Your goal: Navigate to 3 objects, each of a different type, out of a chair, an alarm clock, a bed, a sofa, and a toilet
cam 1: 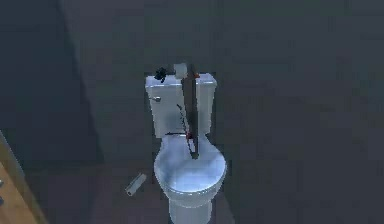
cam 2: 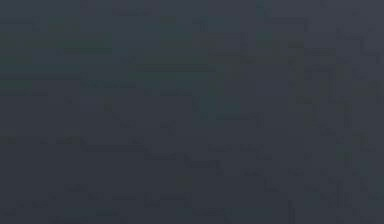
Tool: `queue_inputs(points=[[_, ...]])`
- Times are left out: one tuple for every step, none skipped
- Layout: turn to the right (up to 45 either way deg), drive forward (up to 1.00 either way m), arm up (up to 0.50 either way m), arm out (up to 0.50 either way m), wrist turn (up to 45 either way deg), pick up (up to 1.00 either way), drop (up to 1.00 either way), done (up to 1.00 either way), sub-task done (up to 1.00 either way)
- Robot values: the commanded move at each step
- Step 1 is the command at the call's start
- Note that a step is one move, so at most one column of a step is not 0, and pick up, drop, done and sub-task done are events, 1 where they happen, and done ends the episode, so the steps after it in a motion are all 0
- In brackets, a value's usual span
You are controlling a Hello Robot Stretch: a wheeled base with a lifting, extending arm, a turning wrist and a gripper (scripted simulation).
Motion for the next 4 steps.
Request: queue_inputs(points=[[0.0, 0.00, 0.00, 0.00, 0.0, 0.00, 0.00, 0.00, 1.00], [-45.0, 0.00, 0.00, 0.00, 0.0, 0.00, 0.00, 0.00, 0.00], [-45.0, 0.00, 0.00, 0.00, 0.0, 0.00, 0.00, 0.00, 0.00], [0.0, 1.00, 0.00, 0.00, 0.0, 0.00, 0.00, 0.00, 0.00]])
